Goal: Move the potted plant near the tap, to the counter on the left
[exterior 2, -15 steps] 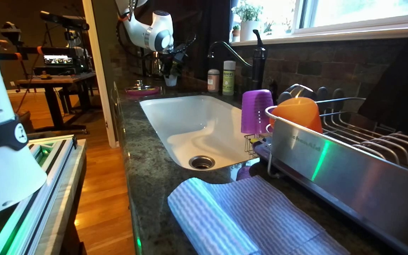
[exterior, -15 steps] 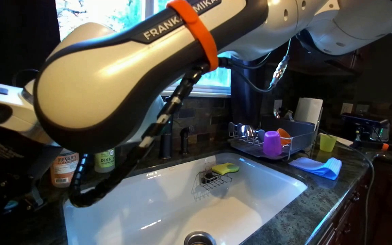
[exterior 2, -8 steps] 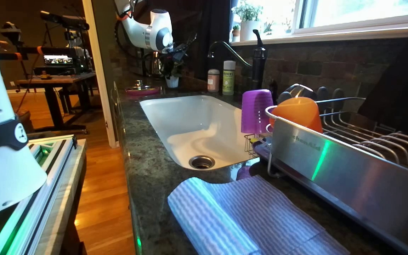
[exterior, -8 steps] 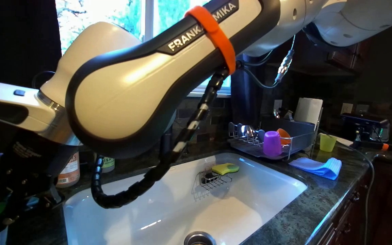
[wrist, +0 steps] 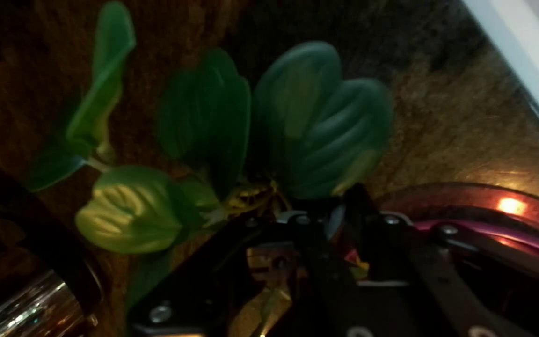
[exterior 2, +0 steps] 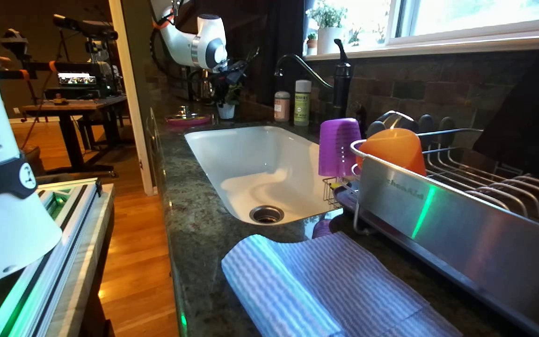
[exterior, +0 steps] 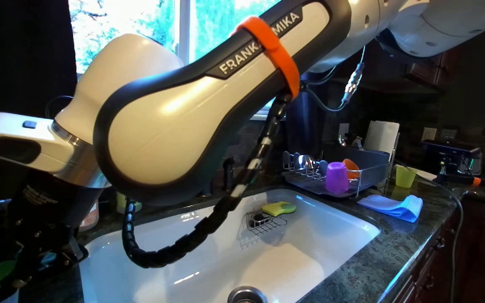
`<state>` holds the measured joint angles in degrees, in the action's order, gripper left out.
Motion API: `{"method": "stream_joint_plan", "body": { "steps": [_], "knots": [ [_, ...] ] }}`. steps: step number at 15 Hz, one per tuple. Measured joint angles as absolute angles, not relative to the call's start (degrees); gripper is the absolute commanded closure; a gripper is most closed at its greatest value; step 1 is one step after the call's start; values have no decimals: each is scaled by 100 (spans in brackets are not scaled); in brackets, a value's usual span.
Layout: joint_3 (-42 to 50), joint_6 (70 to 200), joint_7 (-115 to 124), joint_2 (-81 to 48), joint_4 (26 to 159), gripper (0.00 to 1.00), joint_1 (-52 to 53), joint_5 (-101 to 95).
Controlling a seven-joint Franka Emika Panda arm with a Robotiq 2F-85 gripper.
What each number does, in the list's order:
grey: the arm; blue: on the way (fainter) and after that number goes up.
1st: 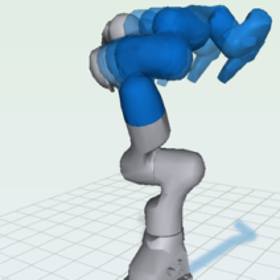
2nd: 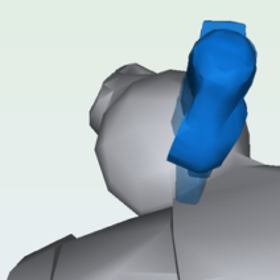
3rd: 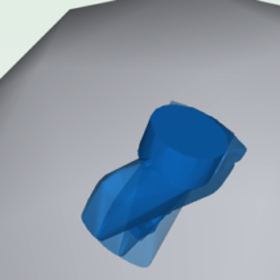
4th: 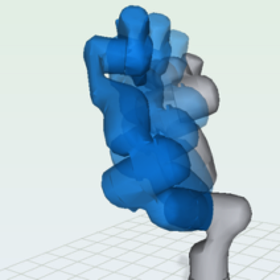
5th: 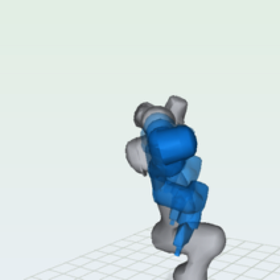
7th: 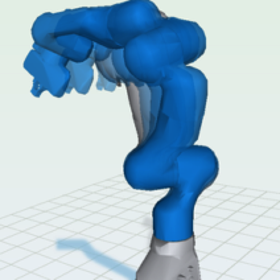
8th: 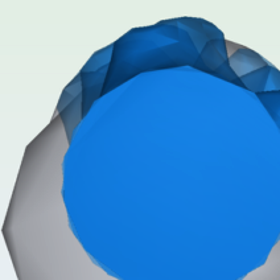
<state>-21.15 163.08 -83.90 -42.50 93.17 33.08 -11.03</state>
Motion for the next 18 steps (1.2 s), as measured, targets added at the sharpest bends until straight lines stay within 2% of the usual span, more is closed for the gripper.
{"method": "stream_joint_plan", "body": {
  "steps": [2, 3, 4, 12, 18],
  "knots": [
    [-2153, 16308, -8359, -4250, 9355, 96, 3273, -1110],
    [-2176, 16308, -8349, -4250, 9371, 60, 3253, -1112],
    [-2197, 16308, -8335, -4250, 9379, 59, 3235, -1113],
    [-2306, 16091, -8229, -3756, 9421, 2, 3145, -1370],
    [-2835, 14865, -8245, -2817, 9550, 0, 2886, -1329]
  ]
}}
